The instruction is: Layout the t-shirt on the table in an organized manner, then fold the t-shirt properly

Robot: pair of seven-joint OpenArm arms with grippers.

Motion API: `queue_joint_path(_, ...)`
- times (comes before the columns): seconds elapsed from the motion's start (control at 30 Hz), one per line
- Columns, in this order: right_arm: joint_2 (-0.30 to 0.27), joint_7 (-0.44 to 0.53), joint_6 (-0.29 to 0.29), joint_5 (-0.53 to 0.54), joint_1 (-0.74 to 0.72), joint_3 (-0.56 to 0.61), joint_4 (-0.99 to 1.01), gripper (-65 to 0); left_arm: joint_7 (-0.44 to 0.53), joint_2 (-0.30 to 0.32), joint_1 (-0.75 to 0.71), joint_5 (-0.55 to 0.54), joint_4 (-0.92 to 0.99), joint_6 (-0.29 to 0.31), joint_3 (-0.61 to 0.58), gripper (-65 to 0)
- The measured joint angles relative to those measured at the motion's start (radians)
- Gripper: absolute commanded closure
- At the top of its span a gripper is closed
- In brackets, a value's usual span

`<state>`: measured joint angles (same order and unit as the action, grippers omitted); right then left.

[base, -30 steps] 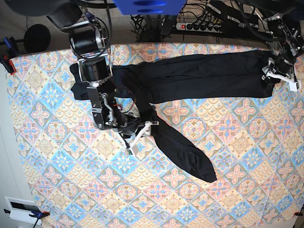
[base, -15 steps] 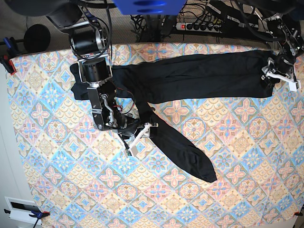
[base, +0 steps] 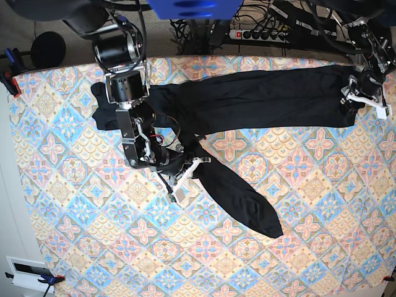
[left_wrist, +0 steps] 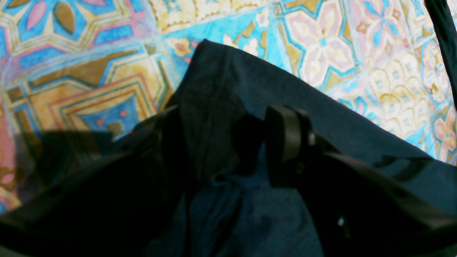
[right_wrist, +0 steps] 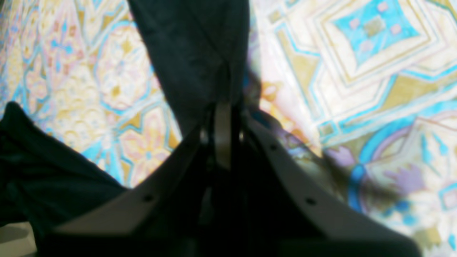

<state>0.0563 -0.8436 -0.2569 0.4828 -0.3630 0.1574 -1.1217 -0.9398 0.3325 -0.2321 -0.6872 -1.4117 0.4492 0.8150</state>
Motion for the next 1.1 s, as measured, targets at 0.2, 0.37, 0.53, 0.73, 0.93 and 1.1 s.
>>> queue_joint_path(0.2,0.022,-0.1,0.034,0.0,0.101,0.003,-0.266,0.0,-0.001,0.0,-0.001,0.0,0.0,0.0,0.0,-34.6)
queue_joint_path(0.37,0.015,-0.109,0.053,-0.005,0.225,0.002,-0.391,0.0,0.0,0.0,0.0,0.0,0.0,0.0,0.0,-34.6)
queue_joint_path(0.53,0.012,-0.105,0.104,-0.002,0.327,0.079,-0.553,0.0,-0.002,0.0,0.0,0.0,0.0,0.0,0.0,-34.6)
queue_joint_path(0.73,0.01,-0.108,0.138,-0.009,0.443,0.173,-0.679,0.0,-0.001,0.0,0.0,0.0,0.0,0.0,-0.001,-34.6)
queue_joint_path(0.93,0.016,-0.103,0.141,-0.015,0.474,0.229,-0.716,0.0,0.0,0.0,0.0,0.0,0.0,0.0,-0.001,-34.6)
queue_joint_path(1.1,0.004,-0.105,0.15,-0.072,0.47,0.348,-0.713,0.0,0.0,0.0,0.0,0.0,0.0,0.0,-0.001,-34.6)
